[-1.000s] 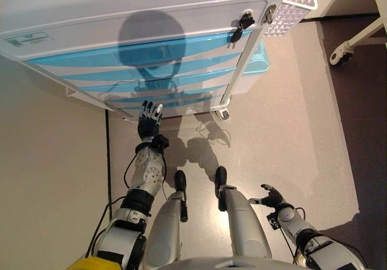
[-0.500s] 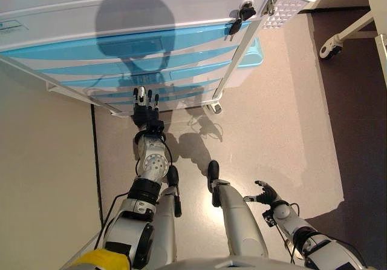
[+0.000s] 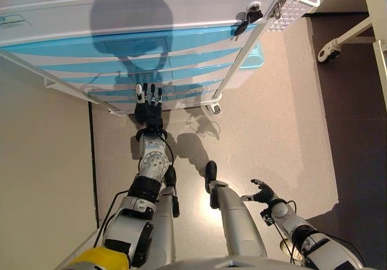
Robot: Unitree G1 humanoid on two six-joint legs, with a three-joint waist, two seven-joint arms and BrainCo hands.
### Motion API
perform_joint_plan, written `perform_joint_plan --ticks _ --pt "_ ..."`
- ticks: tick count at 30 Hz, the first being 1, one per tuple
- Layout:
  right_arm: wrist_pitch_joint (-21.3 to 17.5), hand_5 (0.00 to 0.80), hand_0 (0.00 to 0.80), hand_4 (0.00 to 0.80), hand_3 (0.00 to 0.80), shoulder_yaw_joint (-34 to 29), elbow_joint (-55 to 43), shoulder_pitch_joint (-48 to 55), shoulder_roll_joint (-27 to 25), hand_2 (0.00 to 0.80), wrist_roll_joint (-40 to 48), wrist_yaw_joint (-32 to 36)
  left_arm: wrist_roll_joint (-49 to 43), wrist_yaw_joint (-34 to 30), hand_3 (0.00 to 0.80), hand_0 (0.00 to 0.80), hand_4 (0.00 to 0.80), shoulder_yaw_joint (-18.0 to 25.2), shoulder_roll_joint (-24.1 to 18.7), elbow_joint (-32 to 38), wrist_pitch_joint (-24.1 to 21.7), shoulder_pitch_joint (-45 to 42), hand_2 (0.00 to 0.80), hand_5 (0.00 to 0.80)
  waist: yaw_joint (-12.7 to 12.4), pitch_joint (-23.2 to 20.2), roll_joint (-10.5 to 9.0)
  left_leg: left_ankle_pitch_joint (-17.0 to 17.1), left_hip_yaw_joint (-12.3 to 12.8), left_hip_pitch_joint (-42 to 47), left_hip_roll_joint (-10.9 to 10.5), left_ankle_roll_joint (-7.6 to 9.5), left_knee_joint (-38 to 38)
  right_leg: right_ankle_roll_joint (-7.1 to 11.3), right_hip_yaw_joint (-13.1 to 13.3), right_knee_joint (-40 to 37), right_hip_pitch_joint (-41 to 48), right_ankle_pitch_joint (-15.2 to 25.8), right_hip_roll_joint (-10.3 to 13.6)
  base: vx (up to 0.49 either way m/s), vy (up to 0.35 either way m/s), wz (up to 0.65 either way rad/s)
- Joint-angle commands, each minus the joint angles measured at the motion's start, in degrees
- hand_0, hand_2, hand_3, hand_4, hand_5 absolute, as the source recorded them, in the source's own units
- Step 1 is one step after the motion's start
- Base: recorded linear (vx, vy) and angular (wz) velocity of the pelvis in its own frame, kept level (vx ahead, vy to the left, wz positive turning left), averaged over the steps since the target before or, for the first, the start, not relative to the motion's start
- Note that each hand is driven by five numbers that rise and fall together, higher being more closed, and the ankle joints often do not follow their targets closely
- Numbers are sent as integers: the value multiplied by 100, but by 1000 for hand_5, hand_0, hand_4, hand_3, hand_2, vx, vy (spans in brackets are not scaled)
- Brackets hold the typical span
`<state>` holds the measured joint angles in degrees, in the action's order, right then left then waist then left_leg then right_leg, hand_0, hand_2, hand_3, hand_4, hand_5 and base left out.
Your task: Open the drawer and pick up the medicine
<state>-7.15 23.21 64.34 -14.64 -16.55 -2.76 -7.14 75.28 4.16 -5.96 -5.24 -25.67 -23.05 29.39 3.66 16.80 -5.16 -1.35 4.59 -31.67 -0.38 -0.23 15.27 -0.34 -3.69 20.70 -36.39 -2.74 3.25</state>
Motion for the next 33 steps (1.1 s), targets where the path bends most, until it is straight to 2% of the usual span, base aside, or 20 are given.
perform_joint_plan --ticks 1,9,19,33 --pt "-191 0 0 0 0 253 -6 137 -227 0 -78 92 -320 -611 0 0 0 -243 -265 451 45 740 0 0 47 -109 64 -204 -92 -78 -242 256 -1 345 21 -112 43 332 -64 0 0 0" --pt "-236 0 0 0 0 288 -93 164 -234 0 -52 174 -287 -710 0 0 0 -226 -324 377 2 953 0 0 71 -105 4 -227 -98 -120 -229 249 38 339 30 -146 21 364 -85 0 0 0" --pt "-243 0 0 0 0 313 -56 178 -299 0 -112 279 -412 -954 0 0 0 -335 -554 319 201 955 0 0 79 -145 -4 -230 -95 -117 -221 246 37 341 63 -185 33 401 -104 0 0 0" --pt "-288 0 0 0 0 410 -75 268 -360 0 -145 455 -374 -1217 0 0 0 -540 -651 692 190 1302 0 0 81 -190 -10 -239 -104 -50 -212 226 76 310 59 -140 132 373 -105 0 0 0"
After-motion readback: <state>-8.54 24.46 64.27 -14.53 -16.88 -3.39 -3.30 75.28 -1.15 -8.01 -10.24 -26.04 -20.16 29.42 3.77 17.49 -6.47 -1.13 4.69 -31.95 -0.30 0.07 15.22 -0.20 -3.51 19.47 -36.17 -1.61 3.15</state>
